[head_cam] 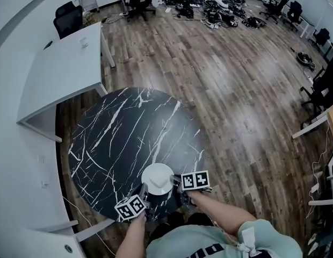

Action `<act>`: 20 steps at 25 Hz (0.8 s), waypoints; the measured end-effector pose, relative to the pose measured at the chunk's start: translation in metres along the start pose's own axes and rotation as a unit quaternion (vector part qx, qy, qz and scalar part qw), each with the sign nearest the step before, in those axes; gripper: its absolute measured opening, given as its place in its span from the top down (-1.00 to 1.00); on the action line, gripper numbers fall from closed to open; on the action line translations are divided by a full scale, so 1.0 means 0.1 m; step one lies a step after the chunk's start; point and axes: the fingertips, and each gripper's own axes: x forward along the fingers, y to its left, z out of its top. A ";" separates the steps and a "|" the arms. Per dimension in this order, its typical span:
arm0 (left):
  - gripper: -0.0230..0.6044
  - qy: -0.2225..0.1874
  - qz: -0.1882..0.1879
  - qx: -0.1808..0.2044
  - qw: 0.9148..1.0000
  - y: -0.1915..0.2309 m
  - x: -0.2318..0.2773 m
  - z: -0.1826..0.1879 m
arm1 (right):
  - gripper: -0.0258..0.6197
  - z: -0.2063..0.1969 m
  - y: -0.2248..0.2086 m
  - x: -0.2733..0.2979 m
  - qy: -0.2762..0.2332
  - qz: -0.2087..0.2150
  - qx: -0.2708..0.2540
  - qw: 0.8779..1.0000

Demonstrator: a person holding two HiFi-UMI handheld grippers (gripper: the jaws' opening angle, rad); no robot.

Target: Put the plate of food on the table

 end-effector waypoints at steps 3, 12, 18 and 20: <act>0.79 0.003 0.006 -0.001 1.000 0.08 0.05 -0.04 | 0.79 -0.03 -0.04 0.07 0.003 -0.005 -0.004 1.000; 0.78 0.009 0.016 0.014 1.000 0.18 0.18 -0.06 | 0.79 0.01 -0.15 0.24 0.009 -0.021 -0.014 1.000; 0.77 0.016 0.027 0.021 0.999 0.24 0.23 -0.11 | 0.79 0.03 -0.18 0.29 0.014 -0.028 -0.024 0.999; 0.77 0.015 0.030 0.023 0.999 0.26 0.25 -0.11 | 0.79 0.04 -0.18 0.31 0.014 -0.029 -0.027 0.999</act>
